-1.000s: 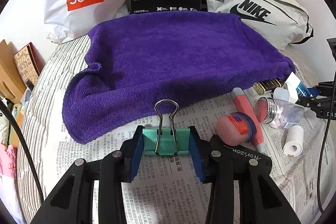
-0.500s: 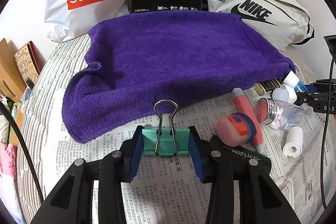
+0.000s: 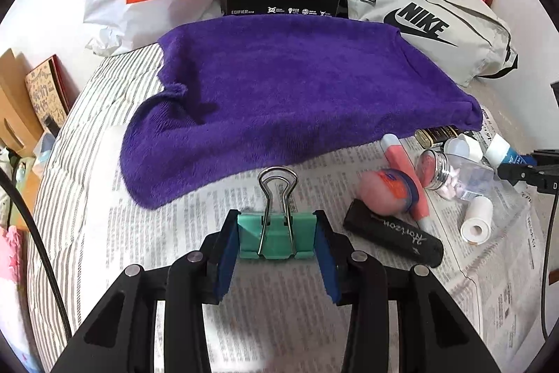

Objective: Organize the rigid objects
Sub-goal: 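Carry the binder clip and balm stick onto the purple towel with both grippers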

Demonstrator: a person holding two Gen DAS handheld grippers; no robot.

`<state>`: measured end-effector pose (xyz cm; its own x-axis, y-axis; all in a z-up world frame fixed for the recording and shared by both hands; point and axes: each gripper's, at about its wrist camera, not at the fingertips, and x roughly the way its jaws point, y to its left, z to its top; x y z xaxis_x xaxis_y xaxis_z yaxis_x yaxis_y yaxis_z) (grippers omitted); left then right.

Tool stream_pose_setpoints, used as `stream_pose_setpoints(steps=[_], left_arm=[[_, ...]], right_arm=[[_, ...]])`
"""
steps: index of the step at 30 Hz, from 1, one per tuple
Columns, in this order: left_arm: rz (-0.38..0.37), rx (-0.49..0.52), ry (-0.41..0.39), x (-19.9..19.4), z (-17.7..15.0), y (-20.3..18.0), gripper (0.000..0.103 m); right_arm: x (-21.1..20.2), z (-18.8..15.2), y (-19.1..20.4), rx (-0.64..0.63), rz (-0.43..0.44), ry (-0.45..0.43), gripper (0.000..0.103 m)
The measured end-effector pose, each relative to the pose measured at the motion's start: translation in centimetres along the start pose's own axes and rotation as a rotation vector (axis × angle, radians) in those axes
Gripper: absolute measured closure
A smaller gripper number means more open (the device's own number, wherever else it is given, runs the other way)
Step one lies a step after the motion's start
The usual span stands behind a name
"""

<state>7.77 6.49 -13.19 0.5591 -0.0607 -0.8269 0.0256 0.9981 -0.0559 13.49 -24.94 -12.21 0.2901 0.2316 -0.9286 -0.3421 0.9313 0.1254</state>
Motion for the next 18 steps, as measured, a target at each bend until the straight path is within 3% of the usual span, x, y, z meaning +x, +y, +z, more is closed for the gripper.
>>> stream_pose_setpoints(steps=[9, 18], left_arm=[[-0.044, -0.059, -0.010, -1.7, 0.1, 1.2, 0.064], [-0.061, -0.051, -0.058, -4.4, 2.1, 1.1, 0.064]], right_arm=[[-1.7, -0.8, -0.1, 0.030, 0.068, -0.039, 0.067], [-3.5, 2.0, 1.0, 0.000, 0.087, -0.098, 0.067]])
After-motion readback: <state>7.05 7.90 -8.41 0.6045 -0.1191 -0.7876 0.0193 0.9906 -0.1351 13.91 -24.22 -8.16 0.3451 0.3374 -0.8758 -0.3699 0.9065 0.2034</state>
